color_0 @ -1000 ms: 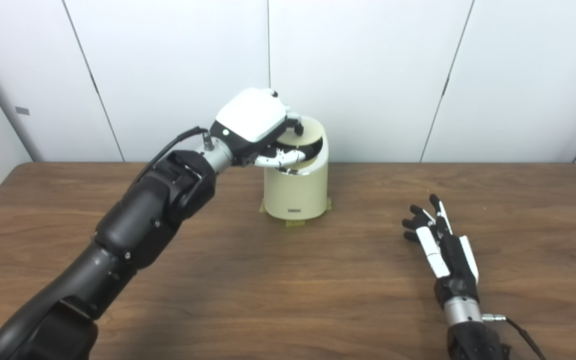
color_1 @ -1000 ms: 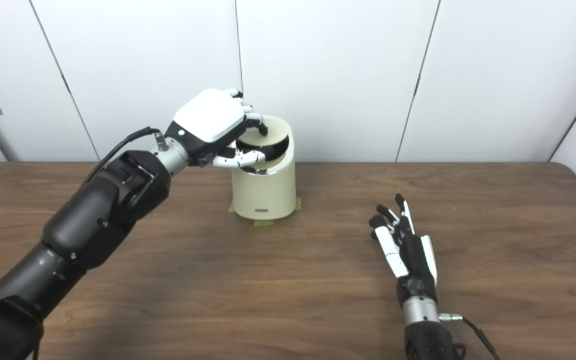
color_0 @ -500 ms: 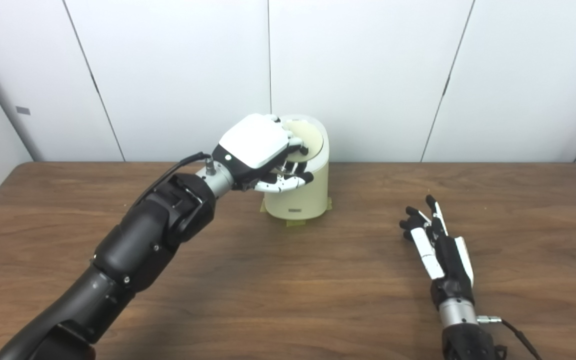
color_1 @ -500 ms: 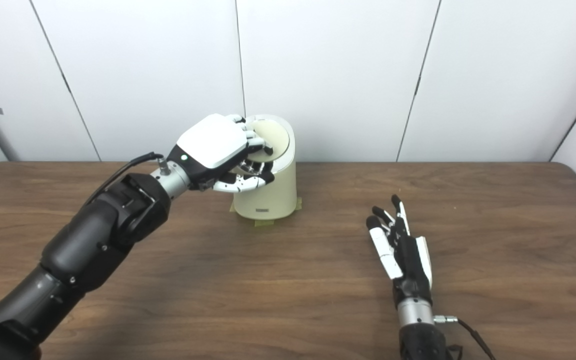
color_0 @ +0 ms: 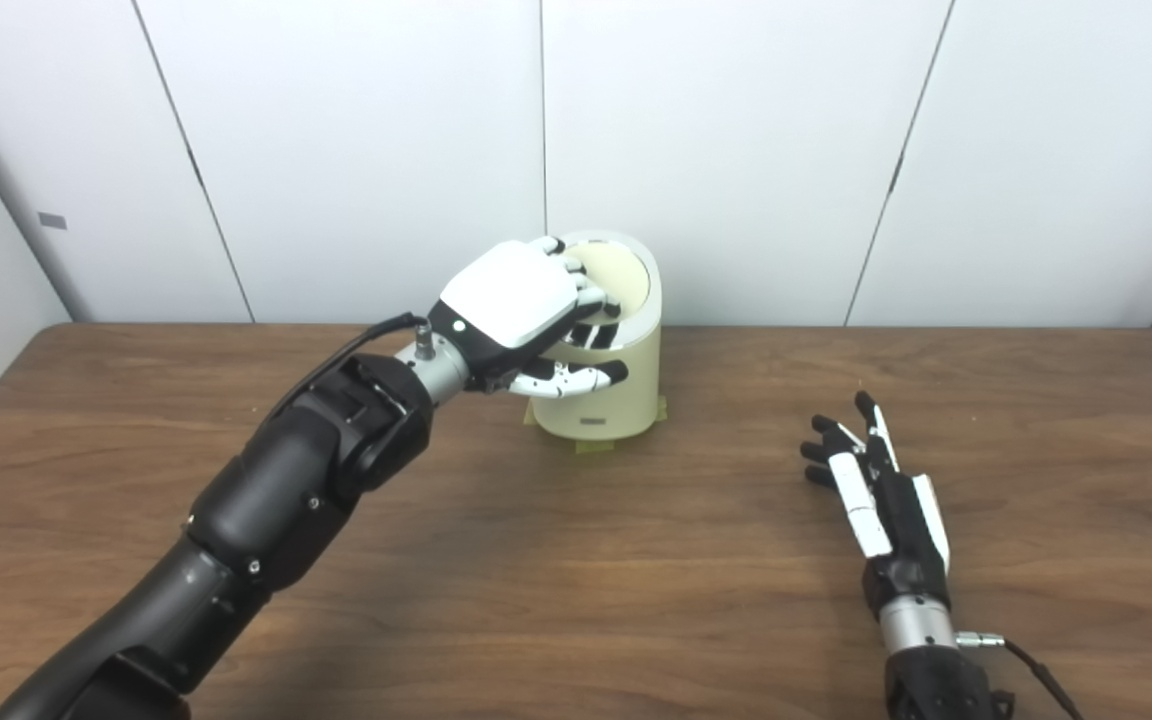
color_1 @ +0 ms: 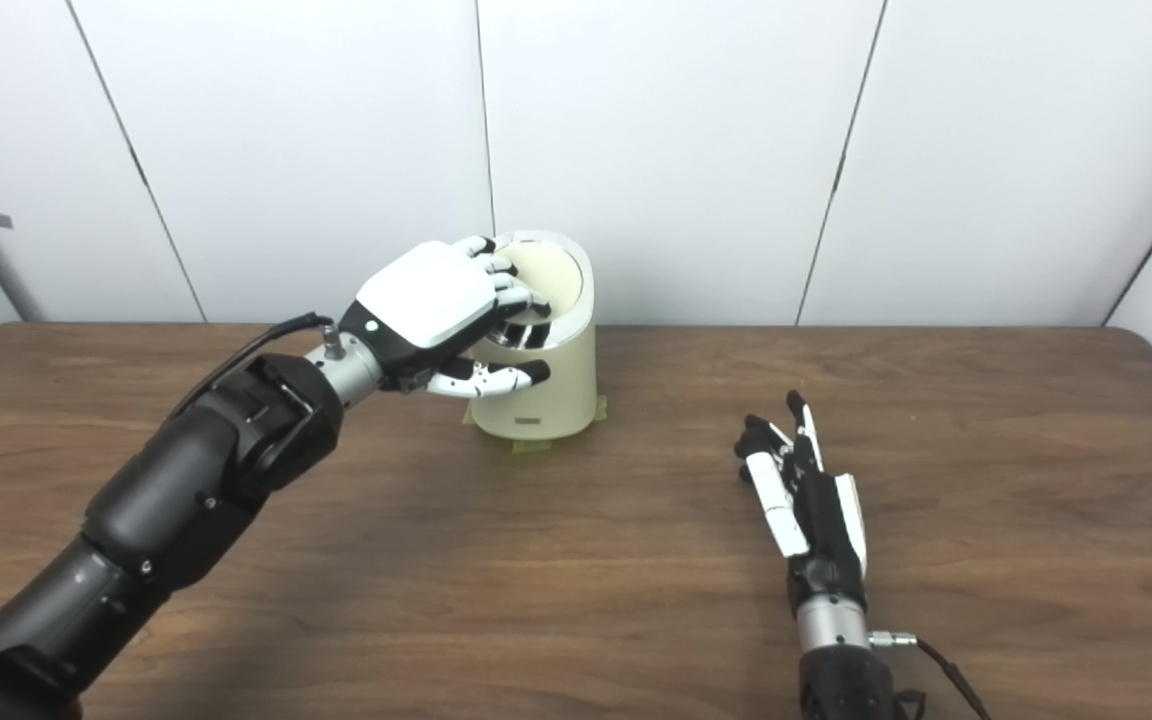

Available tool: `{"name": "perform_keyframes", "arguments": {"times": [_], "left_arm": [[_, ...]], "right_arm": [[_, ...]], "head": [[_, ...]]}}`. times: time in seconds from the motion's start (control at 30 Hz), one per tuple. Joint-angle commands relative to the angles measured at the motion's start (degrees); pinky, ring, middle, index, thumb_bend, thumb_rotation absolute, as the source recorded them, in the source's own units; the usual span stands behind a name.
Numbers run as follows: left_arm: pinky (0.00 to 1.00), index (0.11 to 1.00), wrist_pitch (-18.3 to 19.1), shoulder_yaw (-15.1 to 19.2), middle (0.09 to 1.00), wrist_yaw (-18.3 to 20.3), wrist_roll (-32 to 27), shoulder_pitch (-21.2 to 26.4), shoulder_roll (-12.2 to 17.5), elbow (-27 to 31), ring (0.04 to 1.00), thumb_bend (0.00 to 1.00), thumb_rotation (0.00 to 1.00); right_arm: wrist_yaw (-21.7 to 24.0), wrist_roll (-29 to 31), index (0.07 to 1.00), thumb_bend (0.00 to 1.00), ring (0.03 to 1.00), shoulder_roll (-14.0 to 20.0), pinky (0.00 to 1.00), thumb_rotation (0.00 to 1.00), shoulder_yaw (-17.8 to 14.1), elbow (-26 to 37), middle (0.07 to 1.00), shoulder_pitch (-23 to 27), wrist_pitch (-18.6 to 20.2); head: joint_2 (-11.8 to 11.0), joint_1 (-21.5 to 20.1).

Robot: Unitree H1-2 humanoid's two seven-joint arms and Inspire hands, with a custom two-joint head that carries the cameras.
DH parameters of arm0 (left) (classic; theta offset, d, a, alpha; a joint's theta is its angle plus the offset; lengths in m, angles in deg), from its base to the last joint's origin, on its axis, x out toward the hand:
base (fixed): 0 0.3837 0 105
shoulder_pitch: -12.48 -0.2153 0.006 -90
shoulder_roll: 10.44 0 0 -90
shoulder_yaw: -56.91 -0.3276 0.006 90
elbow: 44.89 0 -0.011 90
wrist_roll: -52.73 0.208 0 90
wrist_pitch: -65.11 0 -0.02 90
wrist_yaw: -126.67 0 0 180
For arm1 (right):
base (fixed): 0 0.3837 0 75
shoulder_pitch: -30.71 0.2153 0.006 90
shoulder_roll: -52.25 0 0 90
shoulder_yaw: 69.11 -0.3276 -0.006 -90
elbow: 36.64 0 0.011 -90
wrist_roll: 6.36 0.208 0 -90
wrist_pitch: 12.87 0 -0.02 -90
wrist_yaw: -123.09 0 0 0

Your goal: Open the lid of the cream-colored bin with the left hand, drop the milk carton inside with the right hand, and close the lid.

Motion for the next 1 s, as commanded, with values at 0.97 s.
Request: {"name": "perform_keyframes", "arguments": {"times": [0.97], "left_arm": [[0.8,0.911,17.22,26.41,0.926,-5.58,-25.42,-28.86,-15.52,26.16,0.904,0.35,0.96]], "right_arm": [[2.47,-0.38,0.97,0.58,0.844,0.84,0.74,0.92,1.18,9.12,0.863,-0.29,2.01]], "head": [[0.31,0.53]]}}
